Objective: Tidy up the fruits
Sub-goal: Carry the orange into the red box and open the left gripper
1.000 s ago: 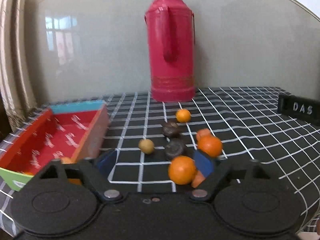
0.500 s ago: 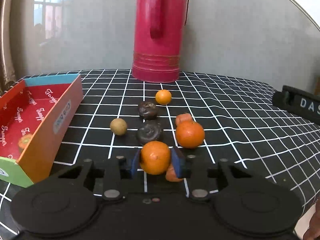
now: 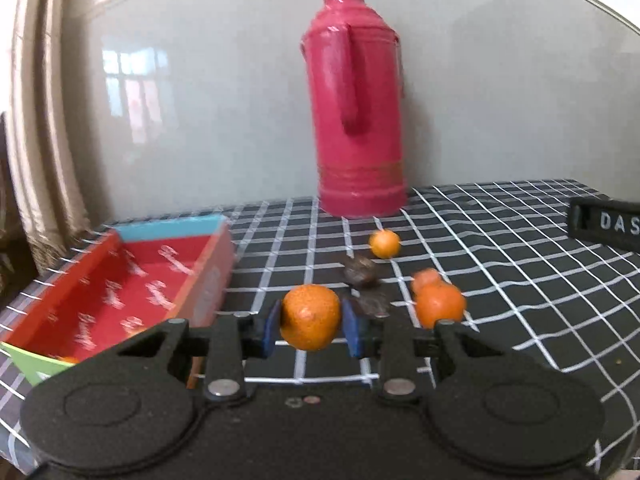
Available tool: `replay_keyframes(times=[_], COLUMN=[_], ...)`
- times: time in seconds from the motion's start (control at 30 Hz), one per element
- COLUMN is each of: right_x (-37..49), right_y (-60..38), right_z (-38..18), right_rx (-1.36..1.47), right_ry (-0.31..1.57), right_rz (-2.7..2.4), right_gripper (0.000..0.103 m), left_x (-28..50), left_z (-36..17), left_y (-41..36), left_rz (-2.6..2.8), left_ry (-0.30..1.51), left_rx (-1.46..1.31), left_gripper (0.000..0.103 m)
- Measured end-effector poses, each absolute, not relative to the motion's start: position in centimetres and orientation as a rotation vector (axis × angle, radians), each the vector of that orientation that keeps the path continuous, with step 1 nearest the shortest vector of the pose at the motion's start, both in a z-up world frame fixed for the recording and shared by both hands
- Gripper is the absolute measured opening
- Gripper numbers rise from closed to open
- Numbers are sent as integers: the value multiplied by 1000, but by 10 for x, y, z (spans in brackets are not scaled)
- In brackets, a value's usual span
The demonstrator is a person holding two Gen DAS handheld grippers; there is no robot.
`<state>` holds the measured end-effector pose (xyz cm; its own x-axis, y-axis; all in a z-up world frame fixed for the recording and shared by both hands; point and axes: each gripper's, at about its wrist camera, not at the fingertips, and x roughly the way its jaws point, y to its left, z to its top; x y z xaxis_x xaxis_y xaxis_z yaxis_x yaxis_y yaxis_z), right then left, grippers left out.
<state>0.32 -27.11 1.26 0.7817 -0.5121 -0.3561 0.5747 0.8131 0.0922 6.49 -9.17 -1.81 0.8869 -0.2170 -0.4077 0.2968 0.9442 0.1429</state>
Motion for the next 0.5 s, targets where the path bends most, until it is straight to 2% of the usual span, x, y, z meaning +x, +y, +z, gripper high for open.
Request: replay_keyframes(times=[0.3,0.5], right_x=[8,14], right_y=[-258,-245], right_z=[12,9], right_rx=[173,157], right_ry=[320,329], right_rz=[-584,-545], right_gripper=[103,103], left_x=[77,101], left_z=[3,6], left_y=[-43,-6], left_rz=[-56,91], left_ry=[344,410], left_rx=[148,113], left_gripper=[23,23])
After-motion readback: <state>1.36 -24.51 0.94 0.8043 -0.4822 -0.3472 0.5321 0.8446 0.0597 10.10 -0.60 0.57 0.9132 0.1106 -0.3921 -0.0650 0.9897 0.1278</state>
